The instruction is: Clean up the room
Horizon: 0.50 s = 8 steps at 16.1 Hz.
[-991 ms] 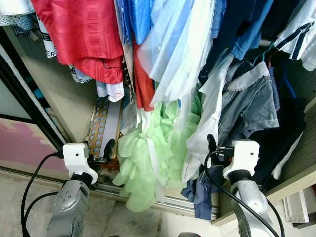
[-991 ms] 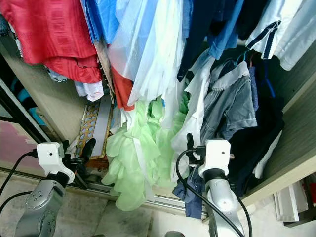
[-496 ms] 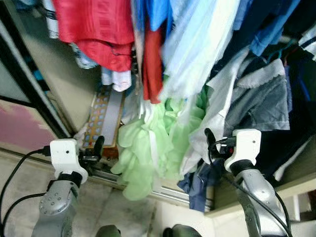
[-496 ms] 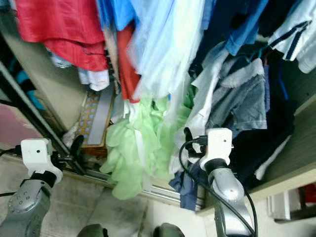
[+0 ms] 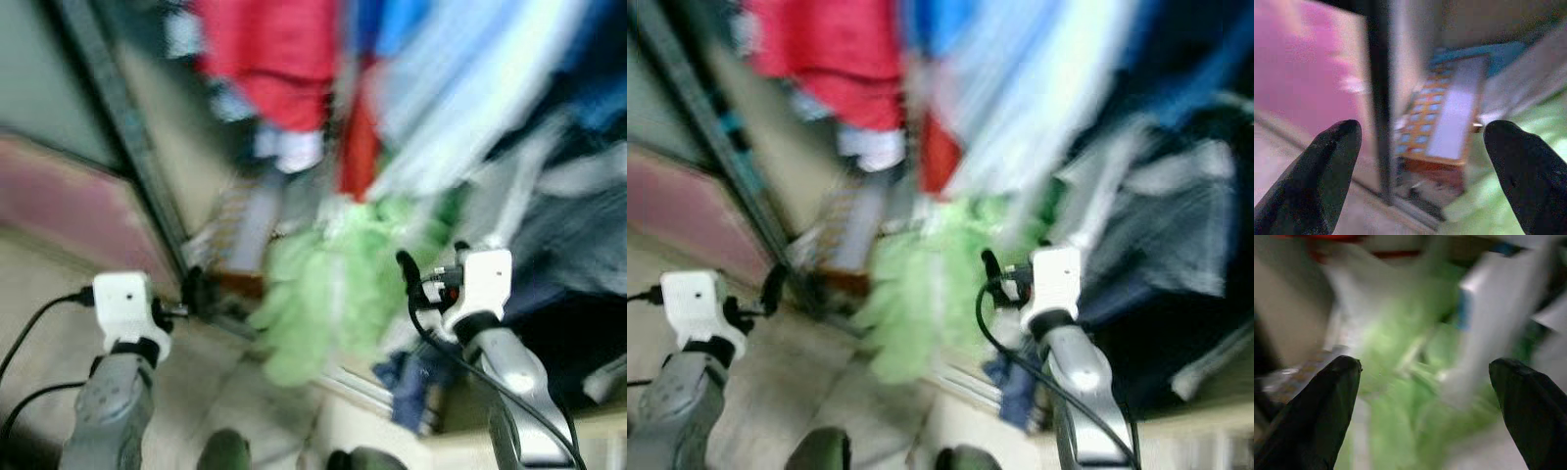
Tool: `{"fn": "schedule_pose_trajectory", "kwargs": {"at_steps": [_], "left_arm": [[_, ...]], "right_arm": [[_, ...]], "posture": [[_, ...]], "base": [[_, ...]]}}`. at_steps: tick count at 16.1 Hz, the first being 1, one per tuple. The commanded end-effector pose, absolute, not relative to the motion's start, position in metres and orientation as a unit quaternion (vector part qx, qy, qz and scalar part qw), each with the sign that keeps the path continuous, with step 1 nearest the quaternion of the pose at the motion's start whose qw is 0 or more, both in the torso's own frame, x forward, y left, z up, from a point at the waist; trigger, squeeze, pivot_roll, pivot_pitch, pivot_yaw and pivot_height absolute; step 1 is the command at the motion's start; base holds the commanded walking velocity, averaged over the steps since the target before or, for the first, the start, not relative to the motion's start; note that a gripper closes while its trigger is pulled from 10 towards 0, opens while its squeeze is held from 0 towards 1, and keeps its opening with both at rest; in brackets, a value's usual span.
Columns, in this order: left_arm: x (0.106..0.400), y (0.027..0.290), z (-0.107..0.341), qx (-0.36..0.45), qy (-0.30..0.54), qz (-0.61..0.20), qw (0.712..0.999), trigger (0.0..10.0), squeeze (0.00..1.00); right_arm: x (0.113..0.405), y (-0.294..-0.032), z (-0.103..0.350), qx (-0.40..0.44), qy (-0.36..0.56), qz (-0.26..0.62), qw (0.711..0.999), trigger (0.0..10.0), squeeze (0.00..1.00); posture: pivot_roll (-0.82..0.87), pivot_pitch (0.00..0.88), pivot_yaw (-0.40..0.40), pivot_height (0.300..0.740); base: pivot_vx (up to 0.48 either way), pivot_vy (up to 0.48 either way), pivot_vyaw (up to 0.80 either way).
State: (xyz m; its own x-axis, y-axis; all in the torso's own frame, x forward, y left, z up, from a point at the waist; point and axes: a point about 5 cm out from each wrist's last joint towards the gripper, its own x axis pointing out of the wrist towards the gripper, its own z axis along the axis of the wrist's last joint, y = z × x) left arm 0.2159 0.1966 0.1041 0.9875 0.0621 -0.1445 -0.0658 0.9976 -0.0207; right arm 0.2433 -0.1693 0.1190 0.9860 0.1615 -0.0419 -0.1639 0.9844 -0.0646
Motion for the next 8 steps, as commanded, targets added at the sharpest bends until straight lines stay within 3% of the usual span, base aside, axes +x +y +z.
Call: {"fn": "schedule_pose_trajectory", "kwargs": {"at_steps": [1,8], "left_arm": [[0.2161,0.1973,0.1092,-0.007,0.065,0.039,0.997,10.0,0.0],[0.2131,0.1993,0.1065,-0.005,0.072,0.063,0.995,10.0,0.0]], "right_arm": [[0.2428,-0.1722,0.1186,-0.033,0.02,0.081,0.996,10.0,0.0],[0.2436,-0.1638,0.1202,-0.027,0.01,0.096,0.995,10.0,0.0]], "posture": [[0.08,0.121,-0.091,0.74],[0.08,0.128,-0.081,0.74]], "base": [[0.0,0.0,0.8],[0.0,0.0,0.8]]}}
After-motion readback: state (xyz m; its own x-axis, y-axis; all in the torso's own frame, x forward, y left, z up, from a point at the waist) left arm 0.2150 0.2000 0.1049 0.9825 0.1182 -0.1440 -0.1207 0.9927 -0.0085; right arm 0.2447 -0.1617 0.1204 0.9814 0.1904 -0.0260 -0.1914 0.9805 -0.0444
